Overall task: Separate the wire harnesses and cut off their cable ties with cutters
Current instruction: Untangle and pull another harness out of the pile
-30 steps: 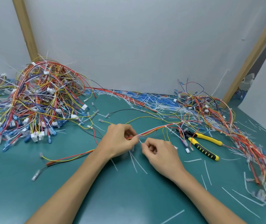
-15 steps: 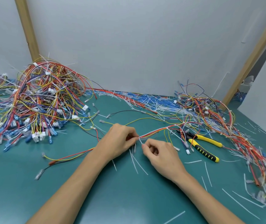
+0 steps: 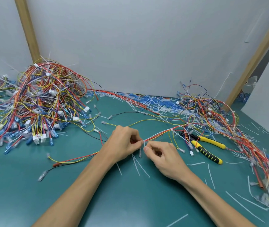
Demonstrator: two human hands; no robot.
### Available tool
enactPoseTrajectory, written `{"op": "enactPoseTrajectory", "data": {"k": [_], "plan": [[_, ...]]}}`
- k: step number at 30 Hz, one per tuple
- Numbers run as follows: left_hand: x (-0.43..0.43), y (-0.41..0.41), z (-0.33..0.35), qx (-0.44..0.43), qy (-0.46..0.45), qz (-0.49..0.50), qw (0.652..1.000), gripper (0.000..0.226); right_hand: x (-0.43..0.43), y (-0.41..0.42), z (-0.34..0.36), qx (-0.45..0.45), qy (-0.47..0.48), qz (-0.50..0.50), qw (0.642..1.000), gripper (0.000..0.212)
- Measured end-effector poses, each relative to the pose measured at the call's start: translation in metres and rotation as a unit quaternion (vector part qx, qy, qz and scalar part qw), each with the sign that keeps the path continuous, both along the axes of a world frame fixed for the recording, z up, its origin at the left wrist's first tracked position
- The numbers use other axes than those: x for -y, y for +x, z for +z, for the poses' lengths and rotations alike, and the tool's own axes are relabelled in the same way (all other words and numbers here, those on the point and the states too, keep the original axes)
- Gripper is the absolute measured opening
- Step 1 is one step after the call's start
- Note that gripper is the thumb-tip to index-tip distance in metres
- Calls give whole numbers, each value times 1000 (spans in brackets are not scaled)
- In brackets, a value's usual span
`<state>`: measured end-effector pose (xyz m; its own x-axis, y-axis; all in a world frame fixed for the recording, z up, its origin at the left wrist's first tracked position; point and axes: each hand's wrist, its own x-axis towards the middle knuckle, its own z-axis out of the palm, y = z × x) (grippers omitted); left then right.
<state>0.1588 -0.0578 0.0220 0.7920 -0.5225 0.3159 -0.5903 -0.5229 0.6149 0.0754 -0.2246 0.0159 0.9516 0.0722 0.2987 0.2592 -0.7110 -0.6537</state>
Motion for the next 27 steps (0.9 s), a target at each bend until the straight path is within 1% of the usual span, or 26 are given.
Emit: {"op": "enactPoseTrajectory", "data": {"k": [2,4,5,7,9,13,16,18,21,23,25,27], "plan": [[0,-3,1,26,20,23,999,11,2,2,1,-15,18,10,1000,38],[0,-4,1,64,42,58,995,14,6,4,2,-40,86,4,996,37],[-1,-4,2,70,46,69,994,16,9,6,3,-47,119,-12,992,37],[-5,-2,3,46,53,67,995,25,18,9,6,-44,152,-59,986,37],[-11,0,6,-11,51,40,998,29,31,11,7,-24,142,-110,984,37],[-19,7,10,-133,20,-35,990,9,55,13,7,16,113,-205,972,35],[-20,8,13,-189,0,-100,977,26,62,14,5,24,117,-242,963,36],[-20,7,13,-208,-17,-126,970,32,62,15,3,30,111,-246,962,36],[-21,7,13,-218,-36,-141,965,28,62,16,3,42,79,-258,962,35],[-21,8,15,-247,-54,-150,956,25,61,16,3,52,68,-262,961,35],[-20,7,16,-277,-76,-152,946,29,61,16,4,57,65,-264,961,34],[-19,8,13,-256,-68,-141,954,34,61,16,4,55,62,-271,959,34]]}}
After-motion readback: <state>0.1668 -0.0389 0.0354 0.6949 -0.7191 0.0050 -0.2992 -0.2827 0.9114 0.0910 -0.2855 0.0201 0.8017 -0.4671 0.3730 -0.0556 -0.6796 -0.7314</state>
